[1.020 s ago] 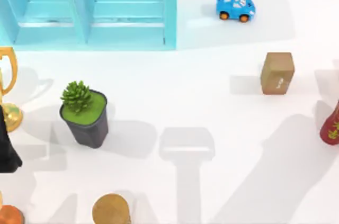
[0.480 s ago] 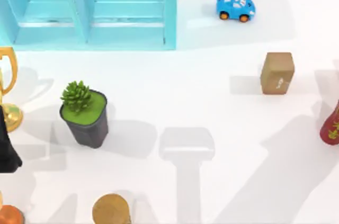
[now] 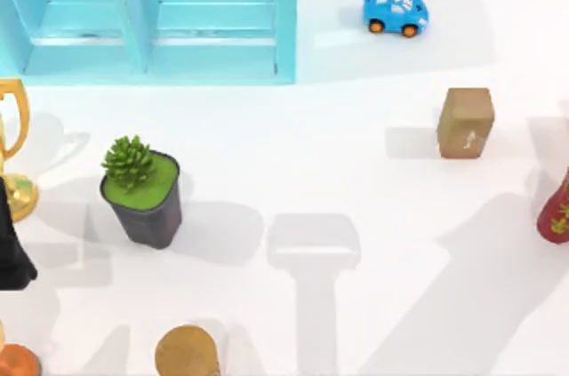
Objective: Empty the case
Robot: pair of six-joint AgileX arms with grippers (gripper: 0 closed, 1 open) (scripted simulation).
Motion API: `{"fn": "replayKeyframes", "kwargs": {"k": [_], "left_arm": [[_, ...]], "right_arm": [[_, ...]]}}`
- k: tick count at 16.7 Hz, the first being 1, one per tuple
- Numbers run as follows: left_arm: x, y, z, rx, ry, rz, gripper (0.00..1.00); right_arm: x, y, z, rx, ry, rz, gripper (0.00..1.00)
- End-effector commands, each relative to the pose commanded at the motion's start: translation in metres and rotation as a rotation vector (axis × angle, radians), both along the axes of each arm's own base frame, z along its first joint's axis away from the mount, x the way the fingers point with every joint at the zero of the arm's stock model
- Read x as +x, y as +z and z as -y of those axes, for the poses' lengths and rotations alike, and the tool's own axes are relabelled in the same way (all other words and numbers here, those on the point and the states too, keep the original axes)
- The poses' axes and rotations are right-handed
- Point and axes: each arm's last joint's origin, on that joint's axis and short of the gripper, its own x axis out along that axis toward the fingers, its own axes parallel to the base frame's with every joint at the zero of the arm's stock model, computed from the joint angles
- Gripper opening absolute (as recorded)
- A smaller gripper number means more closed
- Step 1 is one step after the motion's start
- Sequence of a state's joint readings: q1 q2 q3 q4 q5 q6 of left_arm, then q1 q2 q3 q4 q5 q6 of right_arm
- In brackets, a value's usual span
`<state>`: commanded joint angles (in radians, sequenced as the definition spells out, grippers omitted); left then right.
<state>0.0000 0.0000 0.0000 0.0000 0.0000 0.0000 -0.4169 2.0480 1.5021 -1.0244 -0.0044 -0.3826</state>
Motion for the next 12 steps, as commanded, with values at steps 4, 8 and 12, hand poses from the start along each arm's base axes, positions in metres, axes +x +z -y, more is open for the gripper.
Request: {"fn": "replayKeyframes", "kwargs": {"k": [4,8,12], "left_arm": [[0.0,0.0,0.0,0.0,0.0,0.0,1.0],[0.0,0.0,0.0,0.0,0.0,0.0,1.0],[0.0,0.0,0.0,0.0,0.0,0.0,1.0]], "right_arm": [[0.0,0.0,0.0,0.0,0.0,0.0,0.0],[0.0,0.0,0.0,0.0,0.0,0.0,0.0],[-0.0003,0.0003,0.0007,0.0,-0.003,0.001,0.0]]}}
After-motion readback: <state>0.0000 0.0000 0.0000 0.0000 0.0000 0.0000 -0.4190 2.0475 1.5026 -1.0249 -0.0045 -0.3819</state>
